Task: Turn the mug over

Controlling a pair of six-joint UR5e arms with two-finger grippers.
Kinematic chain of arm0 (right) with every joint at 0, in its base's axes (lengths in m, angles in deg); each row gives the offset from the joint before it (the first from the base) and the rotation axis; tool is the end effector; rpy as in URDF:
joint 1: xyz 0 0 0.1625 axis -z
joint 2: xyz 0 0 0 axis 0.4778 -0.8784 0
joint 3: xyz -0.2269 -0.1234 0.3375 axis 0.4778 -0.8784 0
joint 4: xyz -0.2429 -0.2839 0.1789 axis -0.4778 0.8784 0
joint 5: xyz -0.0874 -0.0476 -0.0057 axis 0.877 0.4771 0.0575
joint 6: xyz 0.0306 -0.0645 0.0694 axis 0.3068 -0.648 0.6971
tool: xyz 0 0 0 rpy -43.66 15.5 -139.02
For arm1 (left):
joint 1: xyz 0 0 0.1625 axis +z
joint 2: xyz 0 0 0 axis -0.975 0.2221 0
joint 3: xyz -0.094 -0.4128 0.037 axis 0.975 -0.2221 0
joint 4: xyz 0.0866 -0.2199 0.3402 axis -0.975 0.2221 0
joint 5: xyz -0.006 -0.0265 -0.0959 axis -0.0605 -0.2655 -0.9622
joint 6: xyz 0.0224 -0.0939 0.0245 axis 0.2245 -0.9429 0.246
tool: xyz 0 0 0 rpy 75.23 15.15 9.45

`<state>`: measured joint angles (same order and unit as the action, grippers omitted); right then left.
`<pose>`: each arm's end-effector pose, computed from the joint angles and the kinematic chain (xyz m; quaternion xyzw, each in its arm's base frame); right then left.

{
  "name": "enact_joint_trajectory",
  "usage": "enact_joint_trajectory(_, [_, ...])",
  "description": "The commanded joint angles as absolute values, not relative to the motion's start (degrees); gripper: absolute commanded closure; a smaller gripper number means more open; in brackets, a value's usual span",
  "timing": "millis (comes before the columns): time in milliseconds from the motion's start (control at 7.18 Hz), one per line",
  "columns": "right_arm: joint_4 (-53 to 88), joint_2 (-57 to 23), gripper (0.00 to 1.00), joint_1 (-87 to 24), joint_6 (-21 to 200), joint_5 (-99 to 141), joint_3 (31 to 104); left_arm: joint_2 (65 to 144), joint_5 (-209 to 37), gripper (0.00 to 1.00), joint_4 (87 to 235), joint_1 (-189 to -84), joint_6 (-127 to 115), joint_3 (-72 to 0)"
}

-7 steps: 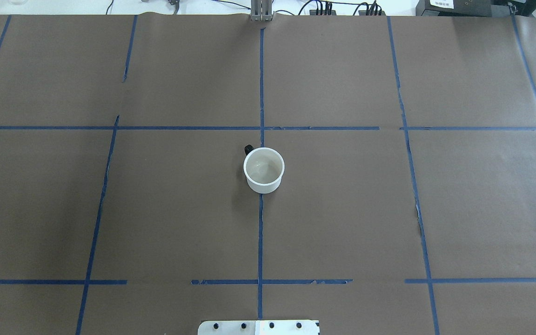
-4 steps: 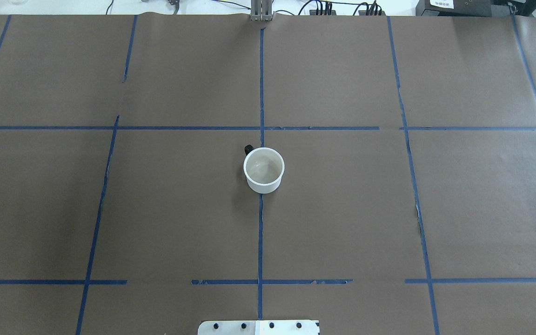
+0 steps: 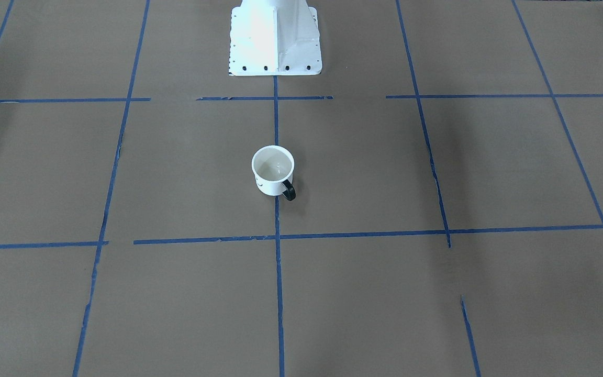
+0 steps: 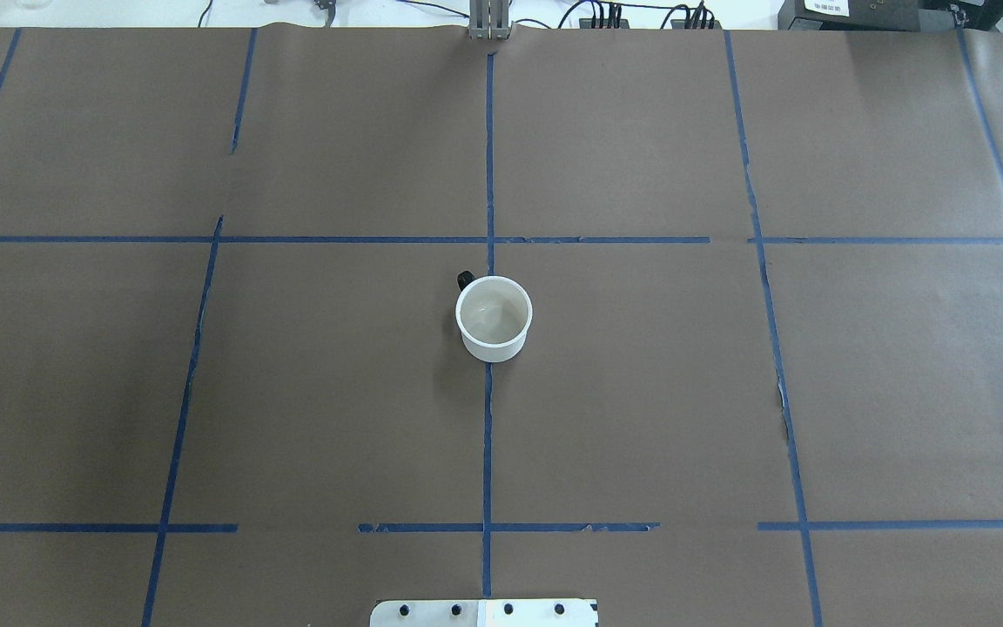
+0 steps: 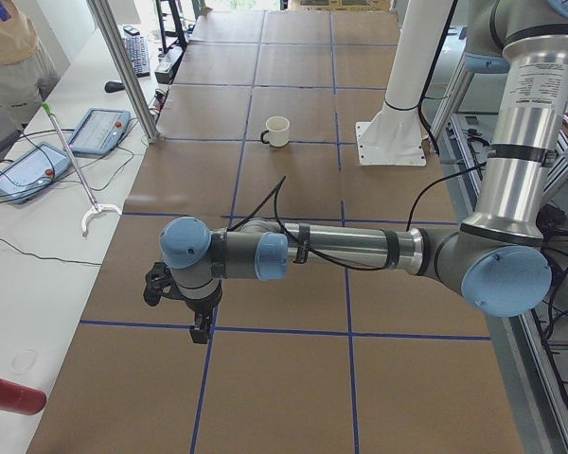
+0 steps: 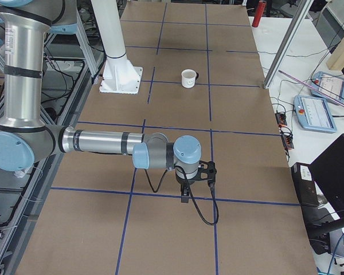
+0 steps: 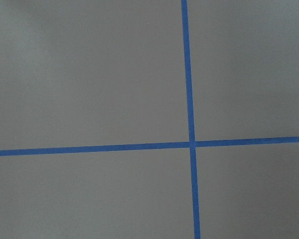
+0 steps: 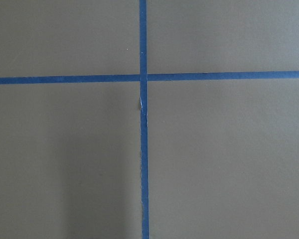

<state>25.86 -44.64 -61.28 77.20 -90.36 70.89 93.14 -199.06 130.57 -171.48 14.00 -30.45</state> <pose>0.0620 -0.4430 0.6545 0.0143 -0.3805 0.0226 0.9244 -0.1049 -0.5448 0.6287 0.0313 0.3767 0.0076 0.9258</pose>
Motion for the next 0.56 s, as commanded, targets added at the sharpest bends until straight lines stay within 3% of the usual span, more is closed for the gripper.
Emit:
enact_joint_trajectory(0, [25.86, -44.64, 0.0, -61.28, 77.2, -90.36, 70.89, 93.96, -199.03, 0.0, 122.9, -170.86, 14.19, -32.54])
enact_joint_trajectory(418, [25.95, -44.64, 0.0, -61.28, 77.2, -90.36, 70.89, 94.06, -199.37, 0.0, 121.7, -170.68, 14.36, -32.38])
